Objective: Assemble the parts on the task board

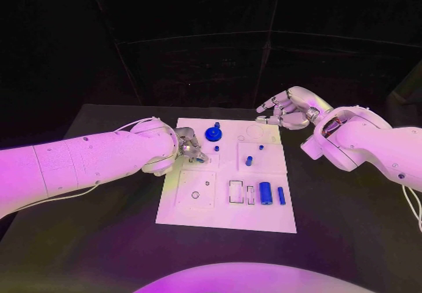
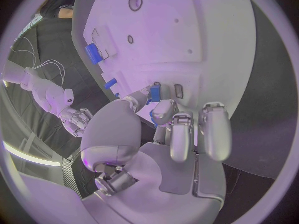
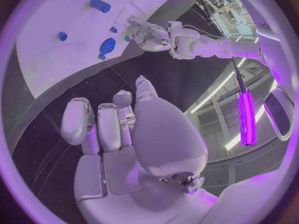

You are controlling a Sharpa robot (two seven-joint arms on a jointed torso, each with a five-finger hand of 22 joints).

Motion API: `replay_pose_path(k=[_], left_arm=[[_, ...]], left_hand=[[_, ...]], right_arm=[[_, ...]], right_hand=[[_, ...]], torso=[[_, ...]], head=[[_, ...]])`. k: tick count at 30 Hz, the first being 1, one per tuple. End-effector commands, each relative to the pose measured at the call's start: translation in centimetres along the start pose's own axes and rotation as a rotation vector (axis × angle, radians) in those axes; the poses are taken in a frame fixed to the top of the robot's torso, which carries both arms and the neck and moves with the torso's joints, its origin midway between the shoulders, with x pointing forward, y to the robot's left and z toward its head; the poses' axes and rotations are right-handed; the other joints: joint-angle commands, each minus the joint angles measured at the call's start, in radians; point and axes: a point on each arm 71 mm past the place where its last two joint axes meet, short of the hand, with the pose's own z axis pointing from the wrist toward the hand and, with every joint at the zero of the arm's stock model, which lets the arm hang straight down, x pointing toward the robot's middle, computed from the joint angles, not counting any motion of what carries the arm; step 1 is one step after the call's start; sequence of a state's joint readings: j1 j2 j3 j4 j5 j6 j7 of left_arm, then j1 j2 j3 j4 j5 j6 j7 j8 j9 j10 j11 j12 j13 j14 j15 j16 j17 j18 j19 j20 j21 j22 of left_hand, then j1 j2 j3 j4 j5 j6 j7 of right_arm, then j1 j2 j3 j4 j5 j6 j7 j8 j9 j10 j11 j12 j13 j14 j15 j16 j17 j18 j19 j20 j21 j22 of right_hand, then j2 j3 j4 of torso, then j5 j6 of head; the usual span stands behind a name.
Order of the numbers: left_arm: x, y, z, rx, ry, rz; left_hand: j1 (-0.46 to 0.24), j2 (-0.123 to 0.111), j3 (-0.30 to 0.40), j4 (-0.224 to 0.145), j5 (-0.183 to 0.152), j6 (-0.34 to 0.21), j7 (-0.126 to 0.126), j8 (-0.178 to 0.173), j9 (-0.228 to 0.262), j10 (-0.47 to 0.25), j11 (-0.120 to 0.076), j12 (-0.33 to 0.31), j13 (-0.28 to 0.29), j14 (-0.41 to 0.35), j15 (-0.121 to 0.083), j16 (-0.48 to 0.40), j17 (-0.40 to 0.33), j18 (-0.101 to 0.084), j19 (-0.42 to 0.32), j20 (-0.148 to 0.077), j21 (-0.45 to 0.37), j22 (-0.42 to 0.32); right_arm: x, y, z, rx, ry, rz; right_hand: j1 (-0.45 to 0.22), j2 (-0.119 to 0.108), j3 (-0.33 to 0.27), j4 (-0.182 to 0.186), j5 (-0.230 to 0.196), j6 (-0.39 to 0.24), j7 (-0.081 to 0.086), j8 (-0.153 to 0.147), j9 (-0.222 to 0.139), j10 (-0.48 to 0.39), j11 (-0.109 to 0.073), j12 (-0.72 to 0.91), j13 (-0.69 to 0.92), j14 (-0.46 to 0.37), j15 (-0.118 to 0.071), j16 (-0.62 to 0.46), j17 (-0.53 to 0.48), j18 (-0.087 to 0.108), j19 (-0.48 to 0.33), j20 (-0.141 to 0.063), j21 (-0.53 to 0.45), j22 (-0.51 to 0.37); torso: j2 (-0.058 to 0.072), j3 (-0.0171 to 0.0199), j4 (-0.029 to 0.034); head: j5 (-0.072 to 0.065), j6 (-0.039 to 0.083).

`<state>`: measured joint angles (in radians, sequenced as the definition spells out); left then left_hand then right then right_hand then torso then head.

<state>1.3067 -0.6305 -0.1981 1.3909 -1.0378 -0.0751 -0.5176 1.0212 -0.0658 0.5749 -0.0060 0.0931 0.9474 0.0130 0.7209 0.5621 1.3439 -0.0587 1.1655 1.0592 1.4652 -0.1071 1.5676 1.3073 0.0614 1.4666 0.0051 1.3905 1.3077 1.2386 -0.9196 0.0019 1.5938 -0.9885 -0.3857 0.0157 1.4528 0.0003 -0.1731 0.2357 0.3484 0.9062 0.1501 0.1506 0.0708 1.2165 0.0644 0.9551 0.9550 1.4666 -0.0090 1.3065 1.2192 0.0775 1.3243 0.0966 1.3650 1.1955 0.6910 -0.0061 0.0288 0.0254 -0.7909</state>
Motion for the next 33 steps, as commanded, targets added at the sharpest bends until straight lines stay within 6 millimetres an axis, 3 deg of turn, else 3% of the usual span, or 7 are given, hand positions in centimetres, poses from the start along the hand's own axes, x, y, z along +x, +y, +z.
replay_pose_path(k=[1,15,23,25,33], left_arm=[[0.04,-0.02,0.12,-0.008,0.022,0.012],[-0.03,-0.28,0.37,-0.010,0.052,0.036],[-0.27,-0.33,0.42,-0.012,0.055,0.042],[-0.37,-0.41,0.42,-0.011,0.054,0.044],[-0.81,-0.74,0.45,-0.009,0.053,0.052]], left_hand=[[0.003,0.011,0.024,-0.019,0.002,0.002,-0.005,0.006,-0.001,0.007,0.001,0.005,0.001,0.106,-0.004,0.003,0.263,-0.006,0.005,-0.005,0.005,0.014],[-0.032,-0.002,0.008,-0.007,-0.002,0.016,-0.007,0.010,-0.002,0.019,0.000,0.017,0.014,0.106,-0.004,0.003,0.263,-0.006,0.007,-0.004,0.007,0.018],[-0.034,0.046,0.027,0.003,-0.001,0.026,-0.009,0.007,-0.006,0.027,-0.002,0.021,0.020,0.106,-0.004,0.003,0.263,-0.007,0.008,-0.004,0.008,0.021],[-0.031,0.061,0.036,0.001,-0.029,0.028,-0.009,0.006,-0.007,0.029,-0.002,0.021,0.021,0.106,-0.004,0.003,0.263,-0.007,0.008,-0.004,0.008,0.022],[-0.030,0.069,0.041,-0.001,-0.038,0.030,-0.009,0.005,-0.008,0.032,-0.002,0.024,0.026,0.106,-0.004,0.003,0.263,-0.007,0.009,-0.004,0.009,0.024]], right_arm=[[-0.02,0.19,0.06,-0.011,0.001,0.002],[0.00,0.18,0.05,-0.009,0.004,0.002],[0.04,0.20,0.10,-0.010,0.005,0.002],[0.06,0.22,0.11,-0.010,0.005,0.003],[0.09,0.25,0.15,-0.011,0.006,0.003]], right_hand=[[-0.006,0.006,-0.007,-0.001,0.004,-0.006,0.000,0.006,-0.002,-0.004,-0.004,-0.006,-0.001,0.029,-0.006,-0.003,-0.002,0.008,-0.008,0.000,-0.007,-0.001],[-0.008,0.006,-0.009,0.001,0.005,-0.006,0.000,0.007,-0.001,-0.005,-0.004,-0.007,-0.002,0.029,-0.005,-0.004,-0.001,0.008,-0.009,0.000,-0.008,-0.002],[-0.008,0.007,-0.009,0.001,0.006,-0.006,0.000,0.007,-0.001,-0.005,-0.004,-0.006,-0.001,0.029,-0.005,-0.004,-0.001,0.008,-0.009,0.000,-0.008,-0.002],[-0.008,0.007,-0.009,0.001,0.006,-0.006,0.000,0.007,-0.001,-0.005,-0.004,-0.006,-0.001,0.029,-0.005,-0.004,-0.001,0.008,-0.009,0.000,-0.008,-0.002],[-0.008,0.007,-0.009,0.001,0.006,-0.006,0.000,0.007,-0.001,-0.005,-0.004,-0.006,-0.001,0.029,-0.005,-0.004,-0.001,0.008,-0.009,0.000,-0.008,-0.002]], torso=[[0.000,0.0000,-0.0002],[0.000,-0.0003,0.0008],[0.001,-0.0005,-0.0002],[0.001,-0.0007,0.0001],[0.000,-0.0003,0.0005]], head=[[-0.001,0.000],[-0.003,-0.001],[-0.004,0.000],[-0.004,-0.001],[-0.005,-0.003]])
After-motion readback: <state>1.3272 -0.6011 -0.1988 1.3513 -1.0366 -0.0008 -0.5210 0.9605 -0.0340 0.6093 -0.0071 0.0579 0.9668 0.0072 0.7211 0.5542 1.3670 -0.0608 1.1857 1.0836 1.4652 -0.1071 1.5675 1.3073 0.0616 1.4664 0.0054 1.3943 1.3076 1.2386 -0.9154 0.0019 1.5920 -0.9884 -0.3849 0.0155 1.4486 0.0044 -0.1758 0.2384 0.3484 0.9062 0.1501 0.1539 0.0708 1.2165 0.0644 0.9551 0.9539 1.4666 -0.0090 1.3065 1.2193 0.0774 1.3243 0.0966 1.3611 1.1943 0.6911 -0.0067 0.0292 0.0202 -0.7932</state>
